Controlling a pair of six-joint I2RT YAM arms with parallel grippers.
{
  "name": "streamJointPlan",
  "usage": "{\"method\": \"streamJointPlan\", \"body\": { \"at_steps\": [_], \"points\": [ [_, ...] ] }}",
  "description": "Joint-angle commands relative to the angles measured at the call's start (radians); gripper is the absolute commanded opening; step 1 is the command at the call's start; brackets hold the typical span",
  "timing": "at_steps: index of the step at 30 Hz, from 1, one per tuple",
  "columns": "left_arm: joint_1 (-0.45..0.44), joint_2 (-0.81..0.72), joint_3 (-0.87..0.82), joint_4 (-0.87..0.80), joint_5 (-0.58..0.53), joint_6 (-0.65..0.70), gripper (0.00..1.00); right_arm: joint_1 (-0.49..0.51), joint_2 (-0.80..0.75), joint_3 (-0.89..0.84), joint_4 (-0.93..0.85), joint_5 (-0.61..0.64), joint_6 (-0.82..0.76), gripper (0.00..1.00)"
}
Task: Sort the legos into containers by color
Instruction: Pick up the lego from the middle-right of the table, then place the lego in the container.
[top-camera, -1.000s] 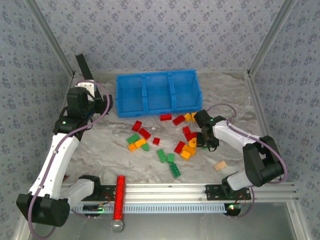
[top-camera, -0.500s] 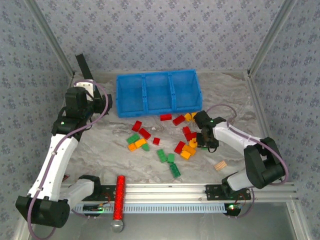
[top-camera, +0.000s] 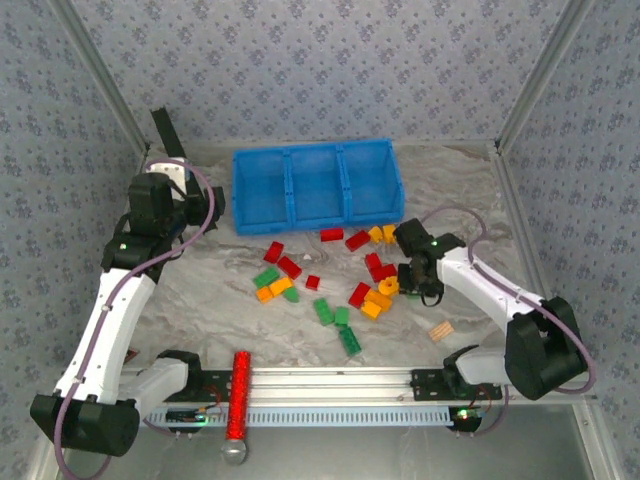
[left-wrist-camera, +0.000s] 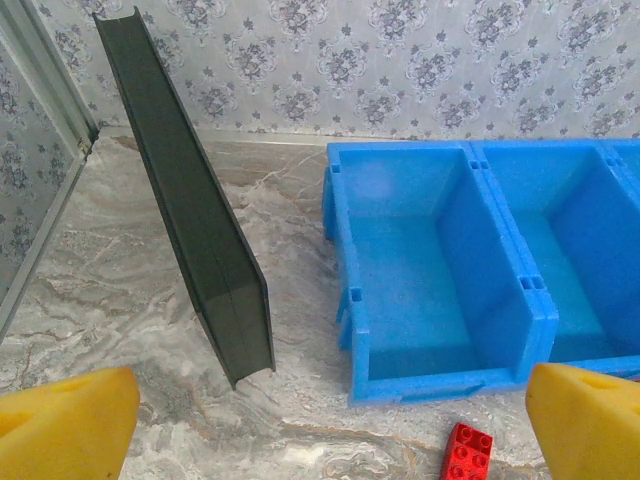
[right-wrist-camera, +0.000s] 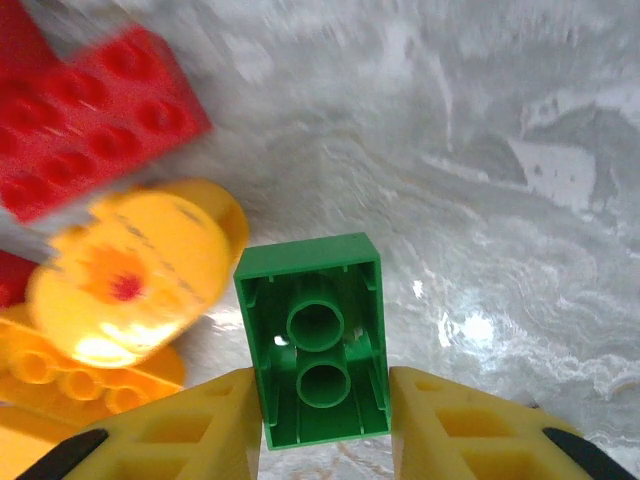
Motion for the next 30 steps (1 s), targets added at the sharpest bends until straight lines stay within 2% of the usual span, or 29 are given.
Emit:
{"method": "streamJointPlan", "body": {
  "at_steps": [1, 8, 14, 20, 26, 30],
  "points": [
    [-0.001, -0.023, 0.035, 0.013, 0.021, -0.012, 0.99, -0.017, 0.021, 0.14, -0.022, -0.006, -0.039, 0.37],
    [-0.001, -0.015, 0.033, 0.007, 0.043, -0.016, 0.99, -0.039, 0.242, 0.452, 0.057, 0.006, -0.161, 0.37],
    [-0.003, -0.008, 0.03, 0.0, 0.061, -0.028, 0.99, -0.05, 0.553, 0.778, 0.105, 0.023, -0.246, 0.37],
    [-0.059, 0.044, 0.114, -0.094, 0.033, 0.063, 0.99, -0.072, 0.822, 1.03, 0.112, -0.003, -0.281, 0.37],
    [-0.154, 0.092, 0.171, -0.152, 0.044, 0.106, 0.99, -0.077, 0.98, 1.189, 0.063, 0.017, -0.275, 0.37],
    [-0.196, 0.115, 0.186, -0.169, 0.049, 0.107, 0.99, -0.085, 1.036, 1.227, 0.043, 0.023, -0.275, 0.38]
  ]
}}
